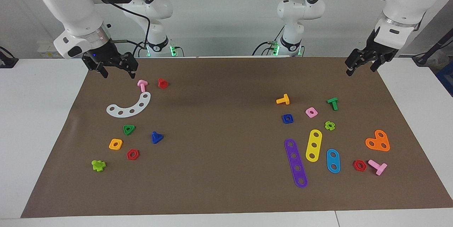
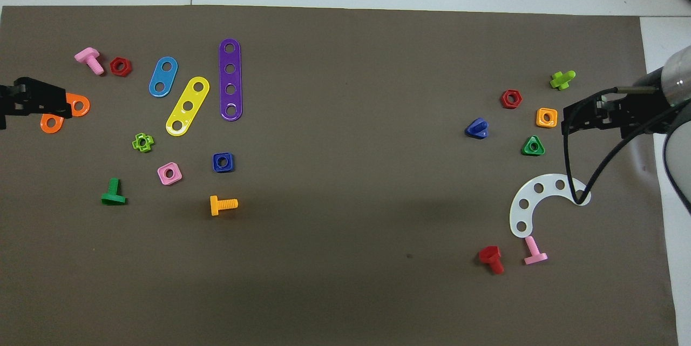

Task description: Unscrew and place screws in storage area

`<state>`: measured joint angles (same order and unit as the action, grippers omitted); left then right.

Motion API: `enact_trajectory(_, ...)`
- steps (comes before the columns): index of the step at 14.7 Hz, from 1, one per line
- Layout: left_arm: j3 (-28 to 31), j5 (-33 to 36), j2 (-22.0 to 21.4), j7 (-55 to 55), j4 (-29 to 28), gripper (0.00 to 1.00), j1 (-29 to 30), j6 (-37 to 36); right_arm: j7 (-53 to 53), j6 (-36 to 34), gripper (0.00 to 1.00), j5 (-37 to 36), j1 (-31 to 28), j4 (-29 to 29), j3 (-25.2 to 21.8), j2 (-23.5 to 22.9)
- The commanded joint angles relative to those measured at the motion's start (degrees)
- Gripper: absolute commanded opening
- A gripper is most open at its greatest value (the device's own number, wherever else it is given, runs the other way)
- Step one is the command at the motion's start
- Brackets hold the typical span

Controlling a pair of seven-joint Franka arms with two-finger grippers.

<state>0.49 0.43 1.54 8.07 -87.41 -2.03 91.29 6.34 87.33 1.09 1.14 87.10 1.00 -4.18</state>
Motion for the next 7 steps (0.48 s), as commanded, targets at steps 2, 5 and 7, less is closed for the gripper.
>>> enact_trajectory(2, -0.3, 0.5, -1.7, -0.2, -2.0, 1.00, 0.5, 0.6, -1.5, 4.2, 0.99, 0.1, -0.4, 7.4, 0.2, 4.5)
enact_trajectory(5, -0.3, 0.5, -1.7, -0.2, -2.0, 1.00, 0.5, 0.6, -1.4, 8.5, 0.99, 0.0, -0.4, 12.0, 0.2, 6.9)
enact_trajectory(7, -0.4, 0.5, -1.7, -0.2, -2.0, 1.00, 0.5, 0.6, -1.4, 10.0, 0.99, -1.2, -0.4, 12.1, 0.3, 6.9)
